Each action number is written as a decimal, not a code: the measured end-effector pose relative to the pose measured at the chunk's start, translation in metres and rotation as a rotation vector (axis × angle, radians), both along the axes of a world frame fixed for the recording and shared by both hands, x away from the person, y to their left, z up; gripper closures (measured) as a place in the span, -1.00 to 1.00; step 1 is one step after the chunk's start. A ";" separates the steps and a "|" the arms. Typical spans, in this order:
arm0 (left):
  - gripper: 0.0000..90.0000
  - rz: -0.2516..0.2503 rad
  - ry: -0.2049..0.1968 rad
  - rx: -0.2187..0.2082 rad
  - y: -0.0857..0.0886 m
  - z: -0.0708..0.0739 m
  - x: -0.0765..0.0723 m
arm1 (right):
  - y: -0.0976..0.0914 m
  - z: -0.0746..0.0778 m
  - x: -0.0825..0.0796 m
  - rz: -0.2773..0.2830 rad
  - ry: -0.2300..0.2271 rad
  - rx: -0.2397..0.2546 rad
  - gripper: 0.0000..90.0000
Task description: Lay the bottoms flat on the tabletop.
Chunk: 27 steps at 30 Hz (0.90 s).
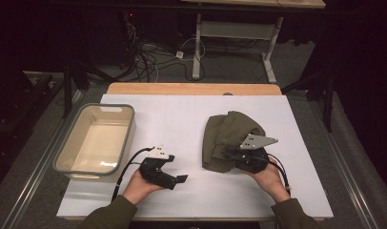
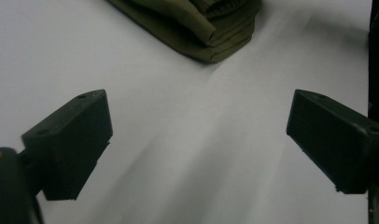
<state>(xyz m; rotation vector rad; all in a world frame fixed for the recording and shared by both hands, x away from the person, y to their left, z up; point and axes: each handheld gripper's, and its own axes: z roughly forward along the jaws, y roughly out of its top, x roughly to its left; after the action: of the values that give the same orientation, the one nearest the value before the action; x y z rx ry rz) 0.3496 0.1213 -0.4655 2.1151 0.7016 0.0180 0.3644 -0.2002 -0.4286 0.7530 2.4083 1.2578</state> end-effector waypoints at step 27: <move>0.74 -0.058 -0.047 0.155 -0.079 -0.013 0.036 | -0.003 -0.007 -0.009 0.014 0.006 -0.082 0.03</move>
<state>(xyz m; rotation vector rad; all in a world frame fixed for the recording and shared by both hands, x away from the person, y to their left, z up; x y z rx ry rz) 0.3857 0.0423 -0.4787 2.2749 0.6286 0.0925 0.3559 -0.2034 -0.4355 0.7183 2.4575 1.1559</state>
